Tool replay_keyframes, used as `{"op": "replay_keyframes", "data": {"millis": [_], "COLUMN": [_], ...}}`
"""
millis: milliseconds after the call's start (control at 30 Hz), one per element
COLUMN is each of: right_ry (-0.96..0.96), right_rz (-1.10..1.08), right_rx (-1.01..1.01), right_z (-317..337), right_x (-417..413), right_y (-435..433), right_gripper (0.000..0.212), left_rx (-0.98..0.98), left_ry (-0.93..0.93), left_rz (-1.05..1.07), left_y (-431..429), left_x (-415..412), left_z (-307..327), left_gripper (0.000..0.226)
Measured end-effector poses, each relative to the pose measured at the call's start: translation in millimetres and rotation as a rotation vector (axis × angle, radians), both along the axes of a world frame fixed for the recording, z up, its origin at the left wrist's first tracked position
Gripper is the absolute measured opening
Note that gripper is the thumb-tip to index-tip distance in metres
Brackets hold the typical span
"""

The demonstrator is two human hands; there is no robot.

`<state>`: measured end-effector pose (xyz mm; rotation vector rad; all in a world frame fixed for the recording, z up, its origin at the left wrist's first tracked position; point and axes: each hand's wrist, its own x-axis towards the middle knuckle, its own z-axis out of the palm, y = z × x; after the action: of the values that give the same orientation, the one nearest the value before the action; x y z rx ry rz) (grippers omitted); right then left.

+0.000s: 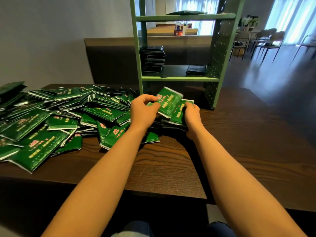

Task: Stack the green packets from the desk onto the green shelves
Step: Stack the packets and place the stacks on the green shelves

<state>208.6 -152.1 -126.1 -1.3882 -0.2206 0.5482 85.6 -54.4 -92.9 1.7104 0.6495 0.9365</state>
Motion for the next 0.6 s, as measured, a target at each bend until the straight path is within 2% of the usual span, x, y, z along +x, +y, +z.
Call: {"op": "replay_keyframes", "data": {"millis": [67, 167, 233, 300, 367, 433, 533, 600], "right_ry": [0.114, 0.073, 0.019, -0.010, -0.077, -0.162, -0.303, -0.339], "right_rz": [0.081, 0.113, 0.105, 0.078, 0.026, -0.018, -0.068, -0.091], "right_rx": [0.095, 0.102, 0.104, 0.103, 0.063, 0.015, -0.011, -0.026], "right_z": [3, 3, -3, -6, -7, -5, -6, -9], "right_x": [-4, -10, -5, -3, -1, -4, -5, -3], "right_y": [1, -2, -2, -4, -6, -8, -10, -11], "right_gripper": [0.066, 0.087, 0.078, 0.068, 0.057, 0.042, 0.049, 0.053], "left_rx": [0.201, 0.346, 0.382, 0.408, 0.473, 0.555, 0.623, 0.676], "left_ry": [0.088, 0.184, 0.198, 0.235, 0.372, 0.590, 0.882, 0.956], "left_rz": [-0.017, -0.065, -0.044, 0.070, 0.190, 0.245, 0.224, 0.230], "left_y": [-10, -19, -20, -14, -4, 5, 9, 9], "left_x": [-1, -1, -4, -8, -11, -14, -11, -9], "left_z": [-5, -3, 1, 1, -3, -10, -20, -25], "left_gripper": [0.019, 0.027, 0.024, 0.024, 0.031, 0.041, 0.056, 0.056]}}
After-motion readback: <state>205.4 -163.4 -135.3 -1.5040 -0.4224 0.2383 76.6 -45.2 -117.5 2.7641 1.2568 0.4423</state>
